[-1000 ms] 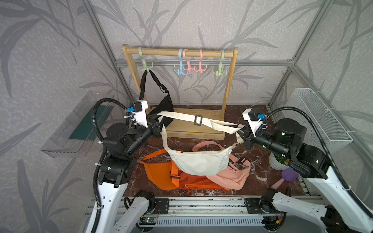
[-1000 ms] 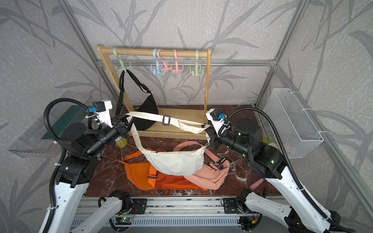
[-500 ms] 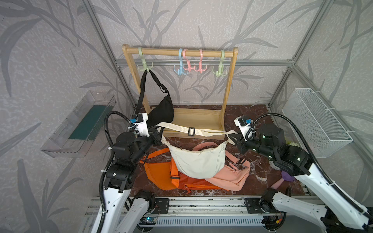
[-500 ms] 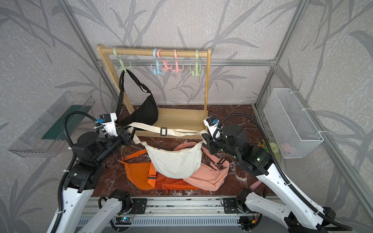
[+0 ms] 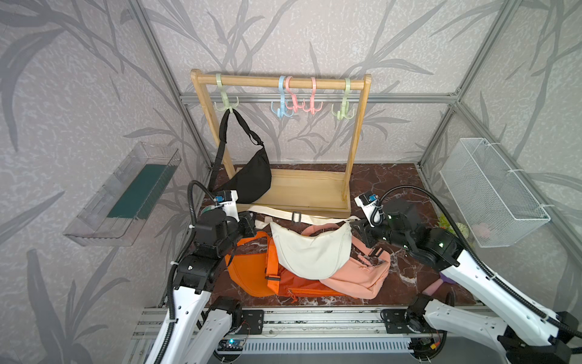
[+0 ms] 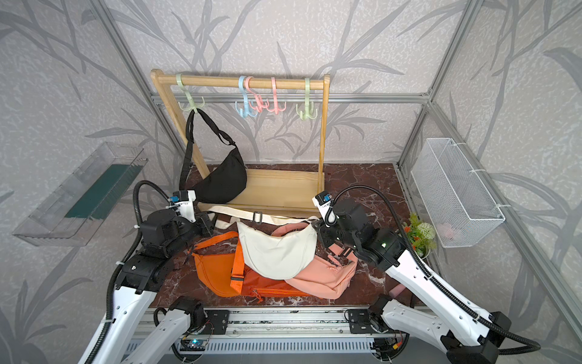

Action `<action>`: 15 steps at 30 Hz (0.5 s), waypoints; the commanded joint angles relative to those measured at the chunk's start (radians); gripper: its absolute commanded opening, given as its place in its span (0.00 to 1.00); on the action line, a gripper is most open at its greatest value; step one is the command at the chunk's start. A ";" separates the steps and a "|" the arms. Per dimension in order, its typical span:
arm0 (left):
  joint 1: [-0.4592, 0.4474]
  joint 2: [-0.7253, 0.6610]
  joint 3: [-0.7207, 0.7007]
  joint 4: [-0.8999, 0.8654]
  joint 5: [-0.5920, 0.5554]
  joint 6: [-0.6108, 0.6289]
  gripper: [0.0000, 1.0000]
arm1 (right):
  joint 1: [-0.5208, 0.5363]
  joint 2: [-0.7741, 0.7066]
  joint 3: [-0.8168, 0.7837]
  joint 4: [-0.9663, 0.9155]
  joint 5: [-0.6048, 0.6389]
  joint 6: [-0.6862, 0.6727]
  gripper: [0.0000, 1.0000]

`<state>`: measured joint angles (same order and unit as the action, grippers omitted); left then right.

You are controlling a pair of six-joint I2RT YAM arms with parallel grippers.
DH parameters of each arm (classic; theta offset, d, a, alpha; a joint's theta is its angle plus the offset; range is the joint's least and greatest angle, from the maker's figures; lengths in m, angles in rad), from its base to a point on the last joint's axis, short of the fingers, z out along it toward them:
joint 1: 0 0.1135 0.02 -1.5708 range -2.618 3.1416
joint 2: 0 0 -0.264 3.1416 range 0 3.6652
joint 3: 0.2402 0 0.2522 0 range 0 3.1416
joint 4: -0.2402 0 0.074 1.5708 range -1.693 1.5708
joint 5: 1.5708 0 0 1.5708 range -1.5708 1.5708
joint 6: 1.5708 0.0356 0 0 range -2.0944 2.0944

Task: Take the bag off the hook
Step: Place the bag inside the bag.

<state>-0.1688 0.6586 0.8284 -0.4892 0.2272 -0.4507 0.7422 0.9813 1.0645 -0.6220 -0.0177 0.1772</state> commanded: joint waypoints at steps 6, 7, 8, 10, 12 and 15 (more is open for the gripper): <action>0.002 -0.099 -0.070 -0.058 -0.067 0.014 0.61 | -0.004 0.029 -0.033 0.013 -0.022 0.040 0.43; 0.002 -0.105 -0.072 -0.062 -0.050 0.036 0.63 | -0.004 0.032 -0.032 0.011 -0.026 0.036 0.45; 0.002 -0.108 -0.072 -0.069 -0.045 0.050 0.64 | -0.004 0.034 -0.031 0.010 -0.031 0.033 0.46; 0.002 -0.113 -0.069 -0.091 -0.072 0.056 0.65 | -0.004 0.039 -0.026 0.007 -0.028 0.028 0.49; 0.002 -0.117 -0.071 -0.103 -0.097 0.057 0.65 | -0.004 0.042 -0.020 0.000 -0.027 0.023 0.55; 0.000 -0.119 -0.074 -0.101 -0.112 0.060 0.65 | -0.004 0.045 -0.009 -0.010 -0.020 0.020 0.60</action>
<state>-0.1684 0.5495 0.7609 -0.5686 0.1528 -0.4126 0.7422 1.0229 1.0336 -0.6189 -0.0345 0.2050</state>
